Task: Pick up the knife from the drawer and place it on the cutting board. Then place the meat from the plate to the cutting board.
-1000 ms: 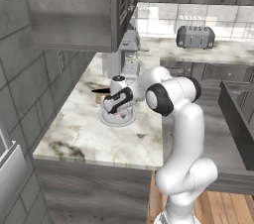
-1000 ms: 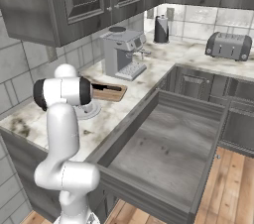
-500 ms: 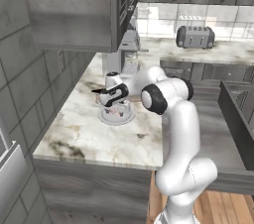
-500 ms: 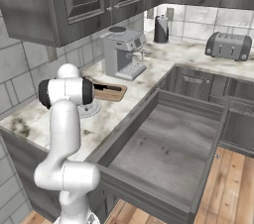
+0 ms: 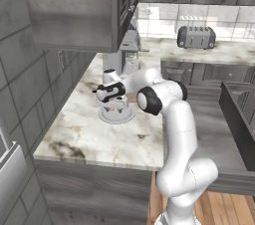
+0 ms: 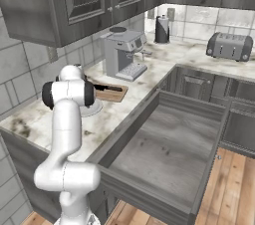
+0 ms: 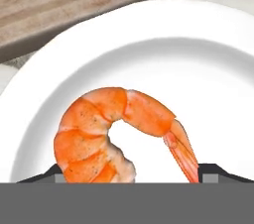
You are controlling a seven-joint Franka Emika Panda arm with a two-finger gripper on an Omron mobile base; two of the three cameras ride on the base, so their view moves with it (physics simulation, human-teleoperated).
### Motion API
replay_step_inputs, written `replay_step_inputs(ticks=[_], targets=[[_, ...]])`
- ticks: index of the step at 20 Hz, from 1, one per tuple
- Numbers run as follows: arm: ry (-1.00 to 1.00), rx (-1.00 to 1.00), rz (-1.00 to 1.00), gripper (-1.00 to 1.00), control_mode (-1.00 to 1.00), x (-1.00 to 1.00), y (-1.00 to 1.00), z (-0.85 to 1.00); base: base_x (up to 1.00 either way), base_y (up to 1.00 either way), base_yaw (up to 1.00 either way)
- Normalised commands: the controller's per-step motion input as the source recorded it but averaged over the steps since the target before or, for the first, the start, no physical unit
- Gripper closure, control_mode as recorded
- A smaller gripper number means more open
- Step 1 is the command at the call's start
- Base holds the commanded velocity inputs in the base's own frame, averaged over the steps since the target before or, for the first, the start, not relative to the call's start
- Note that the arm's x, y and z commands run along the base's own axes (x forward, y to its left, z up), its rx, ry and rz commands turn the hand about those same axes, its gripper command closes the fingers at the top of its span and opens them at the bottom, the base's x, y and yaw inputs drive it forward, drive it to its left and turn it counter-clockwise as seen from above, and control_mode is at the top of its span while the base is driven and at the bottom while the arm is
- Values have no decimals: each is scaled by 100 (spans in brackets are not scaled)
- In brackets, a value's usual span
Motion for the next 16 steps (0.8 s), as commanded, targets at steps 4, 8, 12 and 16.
replay_step_inputs(ticks=[4, 8, 12, 16], targets=[[-10, 0, 6, 100, -100, 0, -31, -54, 0, 0, 0], [-24, 0, 6, 100, -100, 0, -32, -23, 0, 0, 0], [-28, 0, 8, 100, -100, 4, -32, 0, 0, 0, 0], [-20, 0, 13, 100, -100, 20, -37, 0, 0, 0, 0]])
